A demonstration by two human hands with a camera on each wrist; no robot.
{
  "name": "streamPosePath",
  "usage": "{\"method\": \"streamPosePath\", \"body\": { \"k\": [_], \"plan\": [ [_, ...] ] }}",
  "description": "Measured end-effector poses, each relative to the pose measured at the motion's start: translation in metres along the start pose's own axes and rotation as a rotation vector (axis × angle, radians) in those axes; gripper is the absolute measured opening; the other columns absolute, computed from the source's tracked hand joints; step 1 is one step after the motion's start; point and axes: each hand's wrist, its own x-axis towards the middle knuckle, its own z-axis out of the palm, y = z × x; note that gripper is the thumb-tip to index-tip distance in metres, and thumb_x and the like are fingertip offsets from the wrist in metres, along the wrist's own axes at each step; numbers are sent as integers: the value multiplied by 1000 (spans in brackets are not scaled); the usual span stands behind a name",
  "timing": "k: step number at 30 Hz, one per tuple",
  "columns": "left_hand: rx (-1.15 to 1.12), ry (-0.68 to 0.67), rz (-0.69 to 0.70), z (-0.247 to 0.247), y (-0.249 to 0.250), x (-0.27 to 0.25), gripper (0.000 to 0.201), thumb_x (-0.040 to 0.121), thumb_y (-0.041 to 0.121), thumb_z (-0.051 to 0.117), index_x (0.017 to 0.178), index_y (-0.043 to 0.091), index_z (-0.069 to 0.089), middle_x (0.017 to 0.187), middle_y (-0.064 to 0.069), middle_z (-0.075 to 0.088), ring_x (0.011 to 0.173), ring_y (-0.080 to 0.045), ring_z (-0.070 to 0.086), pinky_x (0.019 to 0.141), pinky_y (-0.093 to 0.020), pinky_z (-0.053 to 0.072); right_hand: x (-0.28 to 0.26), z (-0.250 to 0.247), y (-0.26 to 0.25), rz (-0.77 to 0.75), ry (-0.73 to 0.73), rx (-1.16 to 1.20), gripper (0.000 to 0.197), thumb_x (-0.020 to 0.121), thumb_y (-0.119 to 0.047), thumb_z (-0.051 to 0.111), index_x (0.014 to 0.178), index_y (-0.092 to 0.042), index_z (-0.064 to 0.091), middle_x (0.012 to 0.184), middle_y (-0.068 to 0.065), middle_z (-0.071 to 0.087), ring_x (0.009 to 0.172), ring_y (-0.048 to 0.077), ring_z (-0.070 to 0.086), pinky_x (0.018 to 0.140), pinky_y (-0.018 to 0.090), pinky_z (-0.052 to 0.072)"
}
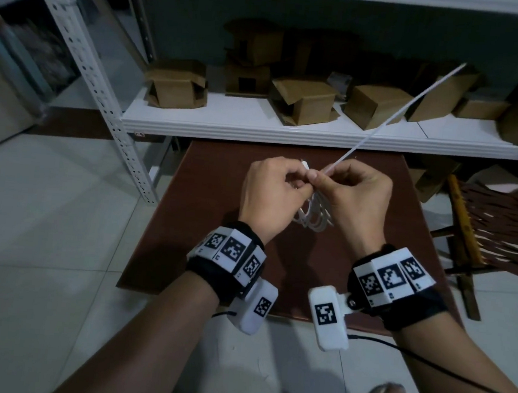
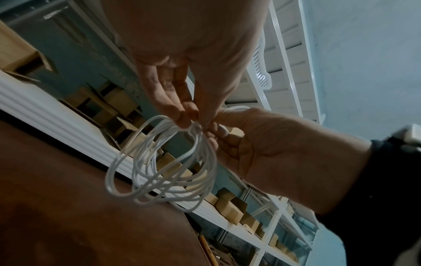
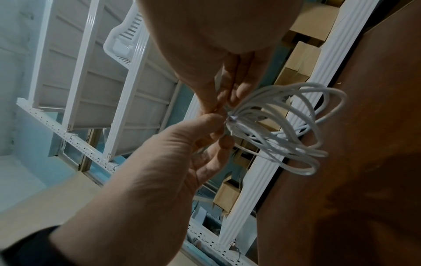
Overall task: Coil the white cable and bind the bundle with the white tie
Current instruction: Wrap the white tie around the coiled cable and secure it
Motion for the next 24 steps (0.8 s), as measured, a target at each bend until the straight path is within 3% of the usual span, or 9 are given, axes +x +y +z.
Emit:
{"method": "streamPosePath", "body": {
  "k": [7, 12, 14, 17, 20, 24],
  "plan": [
    [61, -85, 10, -7, -2, 2, 7, 70, 24, 78, 65, 22, 73, 56, 7, 66, 57, -12, 66, 57, -39, 56, -6, 0, -3, -20, 26, -45, 20, 74, -30, 94, 74, -21, 76, 67, 1, 75, 68, 26, 74, 68, 50, 60],
    [136, -112, 47, -6, -1, -1, 26, 69, 25, 81, 56, 32, 60, 53, 10, 59, 54, -9, 57, 55, -32, 52, -4, -2, 0, -40, 6, -83, 20, 75, -21, 89, 73, -20, 70, 64, 2, 69, 66, 27, 69, 66, 50, 59],
    [147, -126, 47, -6, -2, 0, 29, 69, 28, 82, 55, 35, 57, 54, 10, 59, 56, -11, 58, 56, -33, 52, -4, -2, 1, -54, 2, -76, 22, 76, -17, 88, 70, -19, 66, 64, 4, 68, 63, 24, 68, 63, 44, 58],
    [155, -146, 20, -7, -4, -3, 22, 70, 26, 84, 60, 29, 64, 57, 10, 63, 61, -13, 64, 60, -34, 54, -9, -1, 1, -67, -25, -4, 29, 79, -5, 84, 67, -8, 58, 60, -1, 61, 58, 9, 55, 58, 28, 44],
    [148, -162, 12, -6, -4, -6, 21, 73, 25, 84, 62, 24, 67, 57, 10, 62, 58, -10, 61, 59, -34, 53, -11, -2, -1, -64, -41, 76, 34, 81, 2, 80, 67, 3, 49, 61, 4, 53, 59, 7, 47, 56, 26, 40],
    [179, -139, 31, -4, 1, -9, 33, 76, 28, 83, 56, 31, 58, 53, 12, 57, 54, -8, 53, 56, -27, 42, -12, -4, -7, -45, -31, 155, 34, 83, 12, 74, 67, 10, 44, 61, 6, 47, 56, 3, 43, 55, 19, 39]
  ]
}}
